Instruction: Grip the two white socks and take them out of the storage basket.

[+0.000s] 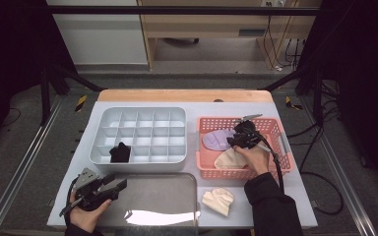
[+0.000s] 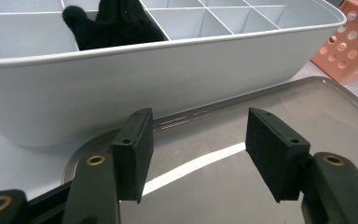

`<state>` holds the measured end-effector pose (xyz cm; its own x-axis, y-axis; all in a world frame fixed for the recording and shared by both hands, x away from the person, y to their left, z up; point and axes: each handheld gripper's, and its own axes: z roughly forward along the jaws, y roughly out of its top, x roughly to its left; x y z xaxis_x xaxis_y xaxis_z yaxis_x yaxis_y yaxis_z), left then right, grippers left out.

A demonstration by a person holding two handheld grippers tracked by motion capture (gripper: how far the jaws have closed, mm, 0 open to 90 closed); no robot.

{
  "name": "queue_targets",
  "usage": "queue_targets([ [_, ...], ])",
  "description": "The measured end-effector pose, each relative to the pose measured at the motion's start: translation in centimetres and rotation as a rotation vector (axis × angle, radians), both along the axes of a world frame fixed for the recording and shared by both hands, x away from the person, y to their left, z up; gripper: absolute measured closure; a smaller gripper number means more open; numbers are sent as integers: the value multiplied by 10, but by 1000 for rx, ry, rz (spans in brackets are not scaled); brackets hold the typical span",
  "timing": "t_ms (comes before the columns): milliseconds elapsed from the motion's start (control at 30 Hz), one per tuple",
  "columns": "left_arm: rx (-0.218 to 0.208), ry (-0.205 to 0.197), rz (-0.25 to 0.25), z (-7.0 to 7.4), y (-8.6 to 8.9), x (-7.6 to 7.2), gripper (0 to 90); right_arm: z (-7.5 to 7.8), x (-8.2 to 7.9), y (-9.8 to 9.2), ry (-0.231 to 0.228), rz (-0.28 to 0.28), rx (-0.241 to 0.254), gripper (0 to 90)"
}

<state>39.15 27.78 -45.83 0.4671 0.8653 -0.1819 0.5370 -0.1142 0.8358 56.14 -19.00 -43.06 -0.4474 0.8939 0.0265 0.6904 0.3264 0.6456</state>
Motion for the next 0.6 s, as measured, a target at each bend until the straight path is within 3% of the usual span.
queue_targets([
  [200, 4, 3, -1, 0, -1, 0, 407, -7, 4, 1, 34, -2, -25, 645],
  [367, 2, 2, 0, 0, 0, 0, 407, -11, 6, 1, 44, -36, -88, 795],
  [467, 1, 2, 1, 0, 0, 0, 407, -9, 6, -2, 55, -64, -64, 864],
  [600, 1, 3, 0, 0, 0, 0, 407, 1, 3, -11, 5, -101, -62, 869],
])
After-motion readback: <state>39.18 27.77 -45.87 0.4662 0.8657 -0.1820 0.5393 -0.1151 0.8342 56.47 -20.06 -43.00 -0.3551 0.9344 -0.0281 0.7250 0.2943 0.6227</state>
